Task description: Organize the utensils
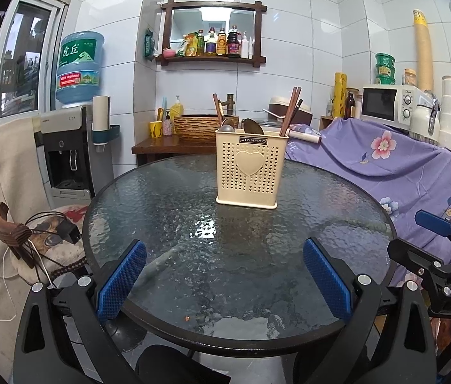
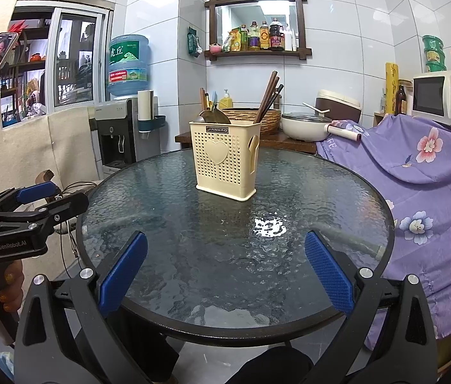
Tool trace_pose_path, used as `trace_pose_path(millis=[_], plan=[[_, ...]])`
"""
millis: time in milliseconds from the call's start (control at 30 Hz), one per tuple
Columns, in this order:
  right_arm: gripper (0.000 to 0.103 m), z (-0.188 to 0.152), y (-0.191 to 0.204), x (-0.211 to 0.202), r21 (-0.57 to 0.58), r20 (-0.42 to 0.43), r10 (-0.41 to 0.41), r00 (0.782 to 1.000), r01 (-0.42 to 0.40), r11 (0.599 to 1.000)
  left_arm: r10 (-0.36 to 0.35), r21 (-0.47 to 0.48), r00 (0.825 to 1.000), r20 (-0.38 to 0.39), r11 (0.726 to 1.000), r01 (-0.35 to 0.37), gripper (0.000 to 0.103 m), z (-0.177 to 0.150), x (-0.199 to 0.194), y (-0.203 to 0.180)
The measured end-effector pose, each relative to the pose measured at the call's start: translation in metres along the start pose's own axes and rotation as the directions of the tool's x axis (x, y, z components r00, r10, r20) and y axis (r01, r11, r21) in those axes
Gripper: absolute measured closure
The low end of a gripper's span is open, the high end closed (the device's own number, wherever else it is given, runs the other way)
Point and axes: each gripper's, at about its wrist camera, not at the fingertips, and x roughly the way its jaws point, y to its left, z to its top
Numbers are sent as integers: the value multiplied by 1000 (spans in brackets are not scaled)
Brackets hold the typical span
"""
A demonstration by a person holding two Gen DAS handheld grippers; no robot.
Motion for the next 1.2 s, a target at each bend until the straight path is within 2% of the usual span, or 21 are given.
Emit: trace_pose_path(millis=[1200], plan=[[6, -1, -1, 1, 2, -7, -2, 1000, 2, 1000, 3, 9, 1000, -10, 1000, -3, 7, -3, 2, -1]])
